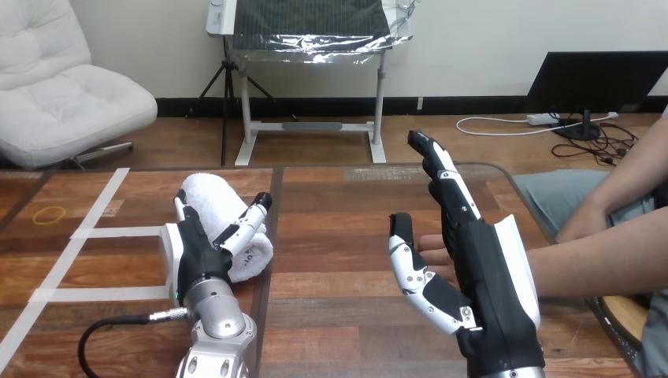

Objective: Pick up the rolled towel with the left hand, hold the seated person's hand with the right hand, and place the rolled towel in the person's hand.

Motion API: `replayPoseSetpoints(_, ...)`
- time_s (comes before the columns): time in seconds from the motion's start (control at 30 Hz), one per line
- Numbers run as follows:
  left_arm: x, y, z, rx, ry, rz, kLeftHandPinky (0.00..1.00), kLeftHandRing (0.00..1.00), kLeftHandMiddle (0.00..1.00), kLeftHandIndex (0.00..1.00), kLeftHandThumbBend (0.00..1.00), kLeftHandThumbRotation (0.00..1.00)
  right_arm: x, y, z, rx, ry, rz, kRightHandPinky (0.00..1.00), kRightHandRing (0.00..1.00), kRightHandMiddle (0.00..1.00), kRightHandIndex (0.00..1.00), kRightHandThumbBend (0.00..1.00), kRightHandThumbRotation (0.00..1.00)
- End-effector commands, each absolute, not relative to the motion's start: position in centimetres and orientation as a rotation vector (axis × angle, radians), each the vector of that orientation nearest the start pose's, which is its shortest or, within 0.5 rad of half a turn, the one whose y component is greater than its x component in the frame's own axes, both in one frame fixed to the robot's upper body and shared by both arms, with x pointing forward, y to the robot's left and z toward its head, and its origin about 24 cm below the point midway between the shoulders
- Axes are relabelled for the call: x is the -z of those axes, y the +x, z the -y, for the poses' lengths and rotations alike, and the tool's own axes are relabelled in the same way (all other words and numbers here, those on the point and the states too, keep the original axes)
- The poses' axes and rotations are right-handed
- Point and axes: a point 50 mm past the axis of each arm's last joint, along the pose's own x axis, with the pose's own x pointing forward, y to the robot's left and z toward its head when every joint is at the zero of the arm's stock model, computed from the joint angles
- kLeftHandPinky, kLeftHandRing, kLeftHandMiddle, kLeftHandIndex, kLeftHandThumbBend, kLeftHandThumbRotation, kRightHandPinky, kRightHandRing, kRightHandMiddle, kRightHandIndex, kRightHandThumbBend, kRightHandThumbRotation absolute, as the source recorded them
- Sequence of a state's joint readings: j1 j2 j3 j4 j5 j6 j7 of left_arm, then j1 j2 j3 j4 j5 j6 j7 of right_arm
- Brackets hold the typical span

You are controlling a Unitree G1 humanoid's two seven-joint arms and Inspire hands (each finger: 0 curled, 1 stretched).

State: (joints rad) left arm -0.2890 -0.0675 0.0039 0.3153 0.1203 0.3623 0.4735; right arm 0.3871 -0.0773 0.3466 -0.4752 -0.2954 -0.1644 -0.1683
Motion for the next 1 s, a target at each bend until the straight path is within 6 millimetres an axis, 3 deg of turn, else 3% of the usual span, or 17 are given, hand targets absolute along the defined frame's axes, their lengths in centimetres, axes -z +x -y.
replayPoseSetpoints(0.0,-3.44,30.98,-11.56,-0.351,0.145,-0.3,1.0,1.0,1.0,1.0,0.76,0.36,-10.73,17.48,10.01,-0.061,-0.169,0.393,1.0,1.0,1.0,0.95,0.0,0.0)
replayPoseSetpoints(0.5,-3.34,31.09,-11.63,-0.356,0.127,-0.315,1.0,1.0,1.0,1.0,0.7,0.24,-10.71,17.51,10.07,-0.057,-0.184,0.395,1.0,1.0,1.0,0.95,0.0,0.0)
replayPoseSetpoints(0.97,-3.24,31.2,-11.73,-0.355,0.152,-0.334,1.0,1.0,1.0,1.0,0.68,0.21,-10.73,17.51,10.14,-0.054,-0.191,0.392,1.0,1.0,1.0,0.95,0.0,0.0)
